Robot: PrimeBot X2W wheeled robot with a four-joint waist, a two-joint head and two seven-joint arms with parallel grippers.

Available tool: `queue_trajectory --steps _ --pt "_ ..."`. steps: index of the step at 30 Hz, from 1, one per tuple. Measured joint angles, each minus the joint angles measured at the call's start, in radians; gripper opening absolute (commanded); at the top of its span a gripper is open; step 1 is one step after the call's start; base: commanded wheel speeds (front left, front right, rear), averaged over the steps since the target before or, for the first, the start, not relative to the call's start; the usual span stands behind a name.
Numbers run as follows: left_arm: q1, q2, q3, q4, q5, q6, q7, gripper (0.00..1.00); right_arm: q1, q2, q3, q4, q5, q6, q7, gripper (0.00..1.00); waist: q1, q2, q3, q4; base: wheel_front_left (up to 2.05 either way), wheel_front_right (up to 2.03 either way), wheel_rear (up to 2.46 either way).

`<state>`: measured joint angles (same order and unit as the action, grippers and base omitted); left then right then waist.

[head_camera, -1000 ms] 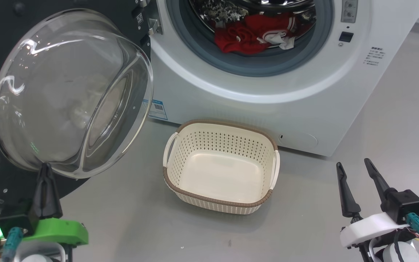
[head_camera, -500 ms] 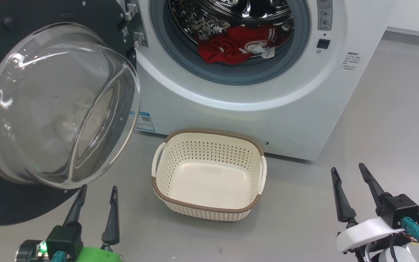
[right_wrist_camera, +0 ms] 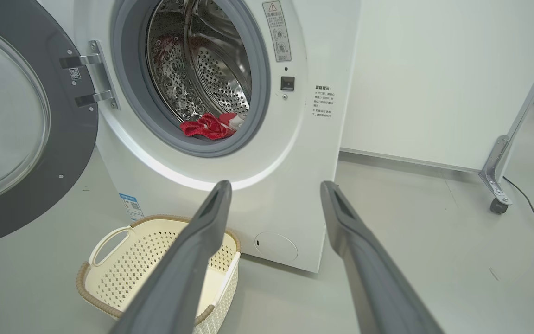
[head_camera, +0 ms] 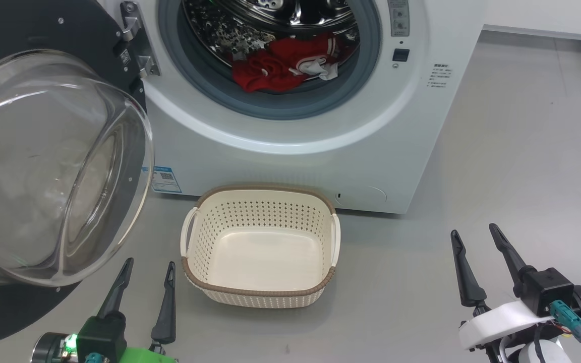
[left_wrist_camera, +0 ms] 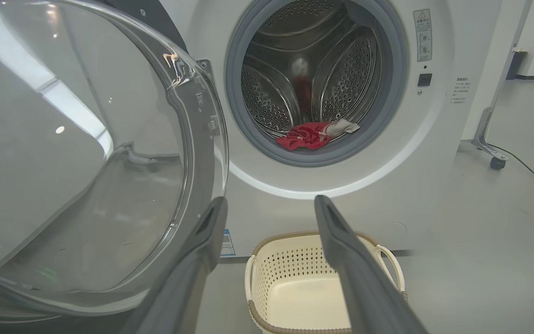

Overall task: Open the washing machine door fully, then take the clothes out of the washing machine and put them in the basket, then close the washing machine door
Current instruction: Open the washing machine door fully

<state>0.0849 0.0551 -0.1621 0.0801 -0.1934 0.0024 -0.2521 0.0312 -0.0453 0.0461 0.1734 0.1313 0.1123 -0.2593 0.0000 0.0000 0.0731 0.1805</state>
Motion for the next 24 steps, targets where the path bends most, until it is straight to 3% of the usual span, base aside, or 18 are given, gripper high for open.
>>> queue_trajectory --steps 13,24 --pt "-0.001 -0.001 0.001 0.004 0.002 0.029 0.0 1.0 0.0 0.002 0.003 -0.02 0.009 -0.002 0.0 1.0 0.0 0.0 0.003 -0.108 0.0 0.0 0.0" --pt "-0.003 -0.002 -0.011 0.016 0.009 0.036 0.0 1.0 0.024 0.005 -0.009 -0.032 0.018 -0.018 0.0 1.0 0.0 0.0 0.001 -0.137 0.0 0.0 0.0"
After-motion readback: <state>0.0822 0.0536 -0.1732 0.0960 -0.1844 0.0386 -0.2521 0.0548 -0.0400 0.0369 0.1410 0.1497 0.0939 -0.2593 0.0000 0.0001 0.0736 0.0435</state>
